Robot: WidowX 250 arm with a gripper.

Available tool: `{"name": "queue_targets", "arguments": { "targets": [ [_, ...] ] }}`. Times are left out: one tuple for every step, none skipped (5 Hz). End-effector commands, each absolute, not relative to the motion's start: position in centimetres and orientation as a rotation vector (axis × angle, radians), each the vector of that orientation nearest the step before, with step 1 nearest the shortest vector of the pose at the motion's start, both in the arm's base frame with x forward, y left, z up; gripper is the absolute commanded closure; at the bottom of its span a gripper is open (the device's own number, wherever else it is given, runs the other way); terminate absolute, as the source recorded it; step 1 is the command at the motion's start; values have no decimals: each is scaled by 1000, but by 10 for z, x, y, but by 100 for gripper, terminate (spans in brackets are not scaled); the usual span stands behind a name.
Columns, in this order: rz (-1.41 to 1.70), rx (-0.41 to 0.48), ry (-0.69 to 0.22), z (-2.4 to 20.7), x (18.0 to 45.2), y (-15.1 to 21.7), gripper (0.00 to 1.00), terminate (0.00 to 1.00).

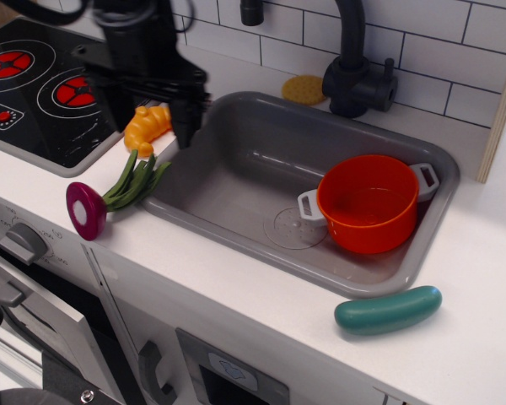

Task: Put beet in pot sink

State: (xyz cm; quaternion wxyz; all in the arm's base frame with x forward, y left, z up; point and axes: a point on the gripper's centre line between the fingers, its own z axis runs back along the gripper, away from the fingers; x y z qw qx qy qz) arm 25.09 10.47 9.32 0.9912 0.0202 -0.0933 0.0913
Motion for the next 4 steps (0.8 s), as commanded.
{"name": "queue_targets", "arguments": {
  "targets": [
    [121,6,-103,89,254,124,0,0],
    [108,-6,-119,75,247,121,0,0],
    [62,3,-92,59,236,118,0,0],
    [23,64,-139,43,229,116,0,0]
  ]
}}
